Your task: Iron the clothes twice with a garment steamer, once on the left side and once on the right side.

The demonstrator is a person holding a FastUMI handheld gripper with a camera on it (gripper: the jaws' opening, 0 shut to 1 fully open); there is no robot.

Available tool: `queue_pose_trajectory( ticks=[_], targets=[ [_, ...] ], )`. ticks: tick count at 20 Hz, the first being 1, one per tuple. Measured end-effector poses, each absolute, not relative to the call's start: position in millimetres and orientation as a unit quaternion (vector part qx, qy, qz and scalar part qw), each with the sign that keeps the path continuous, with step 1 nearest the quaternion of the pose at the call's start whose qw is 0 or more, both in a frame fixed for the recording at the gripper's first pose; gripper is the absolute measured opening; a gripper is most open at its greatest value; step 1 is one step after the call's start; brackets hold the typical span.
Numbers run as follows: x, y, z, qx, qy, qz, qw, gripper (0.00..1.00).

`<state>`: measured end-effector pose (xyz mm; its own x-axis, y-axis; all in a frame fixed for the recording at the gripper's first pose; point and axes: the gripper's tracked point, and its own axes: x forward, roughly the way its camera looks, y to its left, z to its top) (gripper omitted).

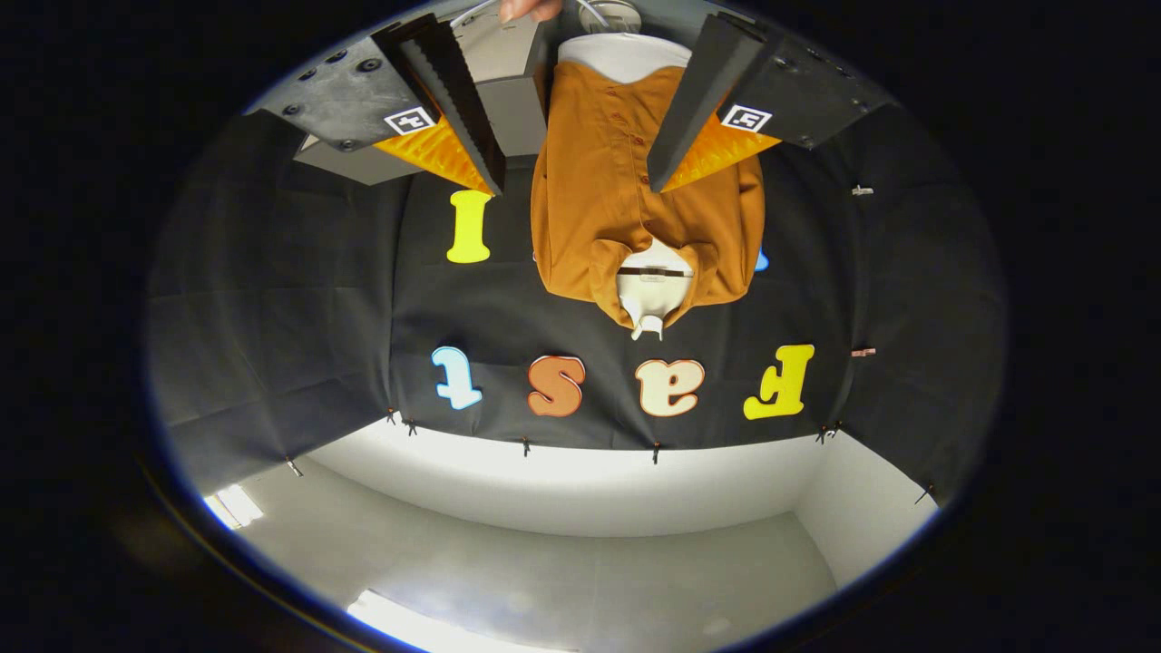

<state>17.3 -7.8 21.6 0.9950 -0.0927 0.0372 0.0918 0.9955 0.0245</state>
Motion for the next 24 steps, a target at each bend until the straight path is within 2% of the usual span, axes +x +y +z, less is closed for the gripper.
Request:
queue_pose_trajectory(
  ticks=[9,14,21,24],
  targets=[
    [68.2,-110.0,-19.9,0.038,0.1,-0.069,0.992,0.98],
    [96.4,-180.2,-72.7,0.079,0.216,-0.069,0.971,0.99],
    [148.0,-272.9,-156.0,0.099,0.322,-0.082,0.938,0.99],
    [172.5,-291.5,-189.5,0.095,0.357,-0.067,0.927,0.99]
  ],
)
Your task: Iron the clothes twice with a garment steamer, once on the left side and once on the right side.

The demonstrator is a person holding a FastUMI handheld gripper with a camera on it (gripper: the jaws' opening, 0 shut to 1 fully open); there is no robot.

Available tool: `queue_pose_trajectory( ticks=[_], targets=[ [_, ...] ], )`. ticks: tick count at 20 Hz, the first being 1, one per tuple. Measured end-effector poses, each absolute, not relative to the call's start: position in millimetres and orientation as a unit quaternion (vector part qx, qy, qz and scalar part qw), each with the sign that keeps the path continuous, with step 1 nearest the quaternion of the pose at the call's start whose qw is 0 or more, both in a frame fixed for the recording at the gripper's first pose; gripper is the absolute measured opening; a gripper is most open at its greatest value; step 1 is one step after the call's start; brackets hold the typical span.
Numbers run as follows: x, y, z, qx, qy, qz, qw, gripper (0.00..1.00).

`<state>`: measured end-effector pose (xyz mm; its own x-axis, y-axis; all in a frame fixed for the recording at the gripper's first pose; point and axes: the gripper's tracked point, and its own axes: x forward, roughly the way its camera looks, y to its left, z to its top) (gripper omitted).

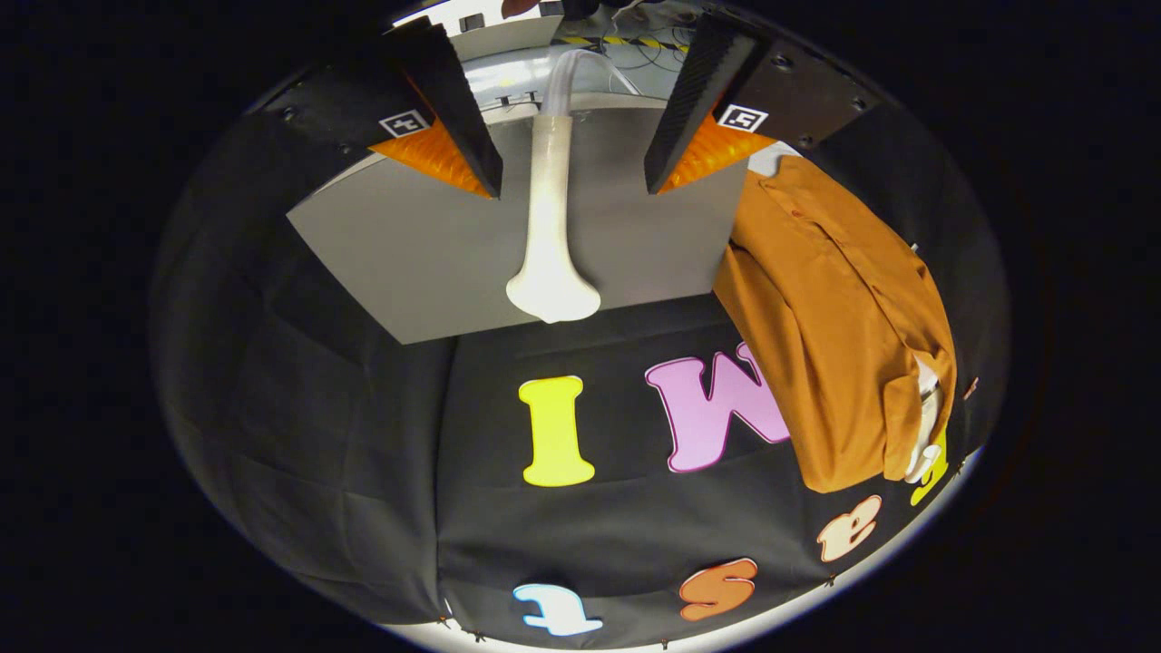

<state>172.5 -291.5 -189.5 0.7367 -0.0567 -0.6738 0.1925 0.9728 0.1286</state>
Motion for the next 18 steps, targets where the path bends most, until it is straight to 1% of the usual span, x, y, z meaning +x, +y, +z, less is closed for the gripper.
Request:
queue_pose_trajectory(
  ticks=[4,7,9,10,11,12,13,15,16,17,18],
  targets=[
    [194.7,-318.1,-233.4,0.077,0.407,-0.068,0.908,0.99],
    [207.4,-313.3,-256.8,0.088,0.436,-0.055,0.894,0.99],
    [215.4,-311.0,-270.9,0.097,0.451,-0.047,0.886,0.96],
    [216.3,-311.5,-278.7,0.097,0.459,-0.047,0.882,0.87],
    [217.0,-310.8,-283.8,0.1,0.467,-0.046,0.878,0.82],
    [217.6,-309.8,-286.6,0.103,0.471,-0.047,0.875,0.81],
    [218.9,-309.3,-290.0,0.105,0.476,-0.046,0.872,0.82],
    [215.8,-303.9,-299.1,0.124,0.493,-0.048,0.86,0.58],
    [220.5,-304.4,-295.5,0.127,0.487,-0.048,0.863,0.46],
    [226.3,-309.3,-291.1,0.128,0.491,-0.054,0.86,0.47],
    [222.6,-308.5,-296.9,0.14,0.486,-0.06,0.861,0.42]
  ],
)
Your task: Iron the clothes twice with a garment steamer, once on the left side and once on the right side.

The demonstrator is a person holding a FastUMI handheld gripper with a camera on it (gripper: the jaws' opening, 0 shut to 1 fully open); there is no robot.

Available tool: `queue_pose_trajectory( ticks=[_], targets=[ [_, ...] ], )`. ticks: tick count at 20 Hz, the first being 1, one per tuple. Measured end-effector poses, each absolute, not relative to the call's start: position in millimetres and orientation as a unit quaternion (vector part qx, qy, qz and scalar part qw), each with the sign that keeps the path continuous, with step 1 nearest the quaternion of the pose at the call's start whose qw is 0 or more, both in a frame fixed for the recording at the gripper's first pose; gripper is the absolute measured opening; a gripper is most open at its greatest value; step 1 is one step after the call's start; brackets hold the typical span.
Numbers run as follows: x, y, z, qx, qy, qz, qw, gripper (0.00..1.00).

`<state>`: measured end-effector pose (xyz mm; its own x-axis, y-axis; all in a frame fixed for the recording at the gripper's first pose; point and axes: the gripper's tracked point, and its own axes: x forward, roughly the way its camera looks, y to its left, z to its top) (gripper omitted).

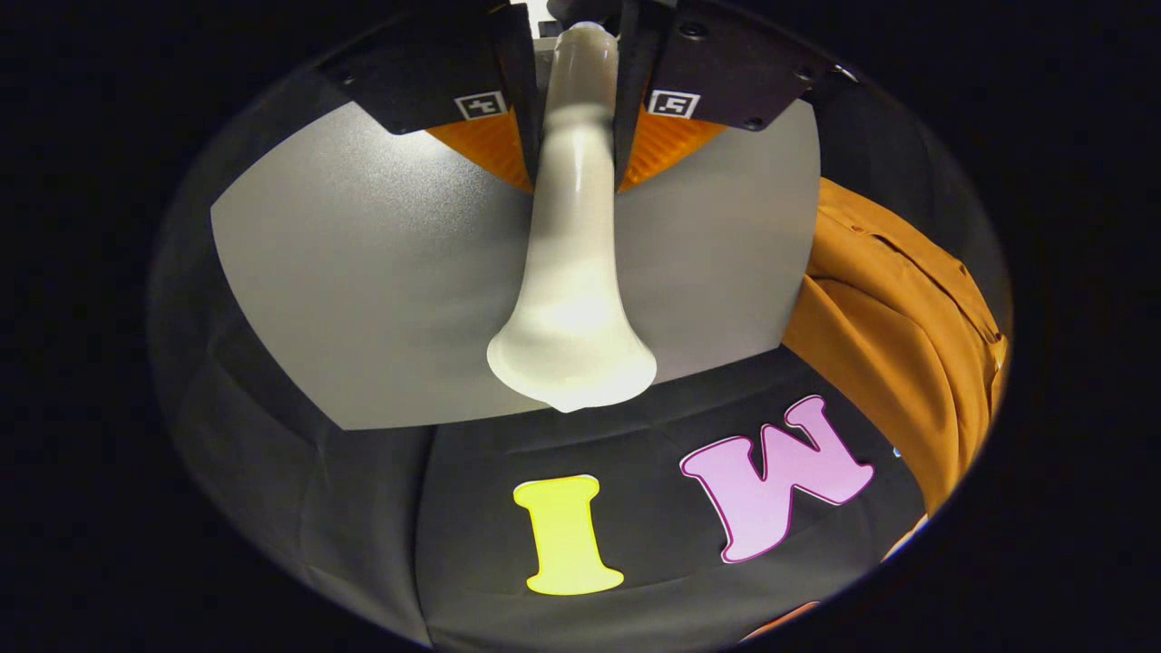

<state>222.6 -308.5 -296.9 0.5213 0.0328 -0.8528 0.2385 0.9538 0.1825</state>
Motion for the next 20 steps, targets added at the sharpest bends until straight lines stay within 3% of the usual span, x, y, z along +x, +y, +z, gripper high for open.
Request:
queue_pose_trajectory(
  ticks=[4,7,9,20],
  targets=[
    [223.6,-310.5,-287.4,0.157,0.457,-0.064,0.873,0.3],
    [217.8,-314.5,-270.3,0.161,0.428,-0.068,0.887,0.3],
    [214.2,-313.3,-253.3,0.163,0.411,-0.065,0.895,0.24],
    [178.5,-261.5,-128.7,0.109,0.244,-0.073,0.961,0.24]
  ],
)
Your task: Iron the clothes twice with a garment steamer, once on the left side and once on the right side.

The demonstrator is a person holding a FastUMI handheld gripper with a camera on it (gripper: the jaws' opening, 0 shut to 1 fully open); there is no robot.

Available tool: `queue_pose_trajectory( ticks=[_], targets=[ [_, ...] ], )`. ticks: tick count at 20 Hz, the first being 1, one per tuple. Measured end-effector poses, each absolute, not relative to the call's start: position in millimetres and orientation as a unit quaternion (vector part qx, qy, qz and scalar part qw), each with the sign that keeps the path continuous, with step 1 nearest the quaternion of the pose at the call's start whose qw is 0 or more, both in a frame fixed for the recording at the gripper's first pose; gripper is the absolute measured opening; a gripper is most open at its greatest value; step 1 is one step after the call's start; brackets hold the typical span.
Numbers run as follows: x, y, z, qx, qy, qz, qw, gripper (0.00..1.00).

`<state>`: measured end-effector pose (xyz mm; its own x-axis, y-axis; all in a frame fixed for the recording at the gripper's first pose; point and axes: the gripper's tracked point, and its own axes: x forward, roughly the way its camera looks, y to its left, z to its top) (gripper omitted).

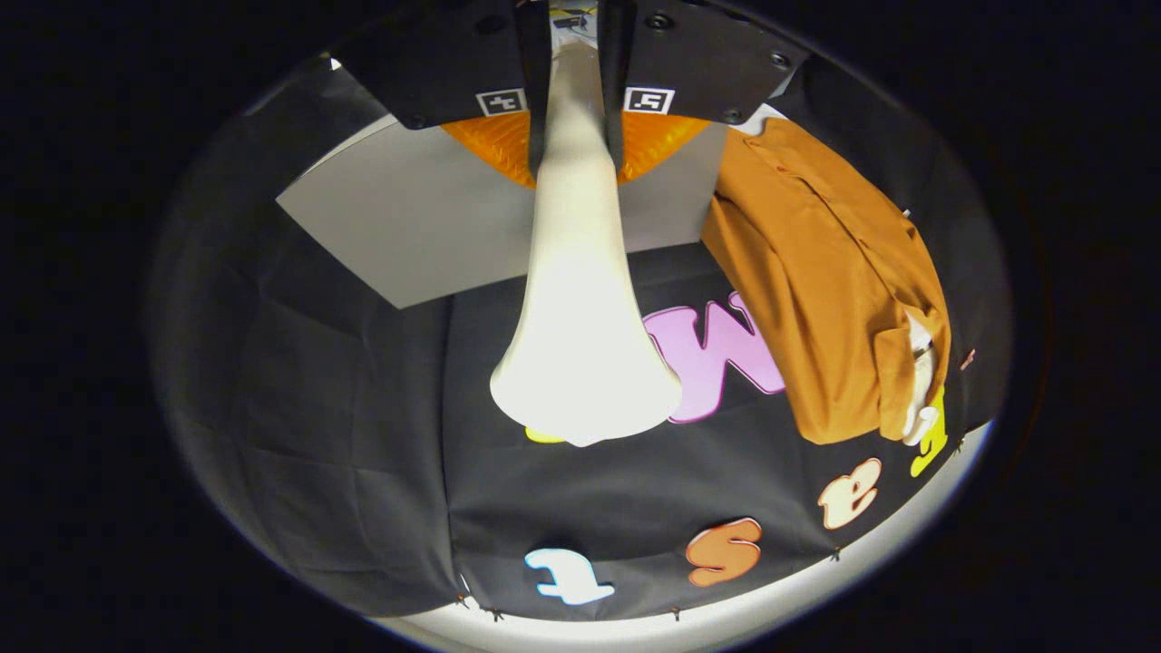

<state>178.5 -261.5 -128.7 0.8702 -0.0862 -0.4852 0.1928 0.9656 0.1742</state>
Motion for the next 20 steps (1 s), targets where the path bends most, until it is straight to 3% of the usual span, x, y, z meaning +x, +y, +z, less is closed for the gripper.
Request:
queue_pose_trajectory(
  ticks=[9,20],
  targets=[
    [159.3,-114.6,-83.0,0.067,0.164,-0.055,0.983,0.24],
    [206.1,-10.5,-123.6,0.053,0.144,-0.057,0.987,0.23]
  ],
)
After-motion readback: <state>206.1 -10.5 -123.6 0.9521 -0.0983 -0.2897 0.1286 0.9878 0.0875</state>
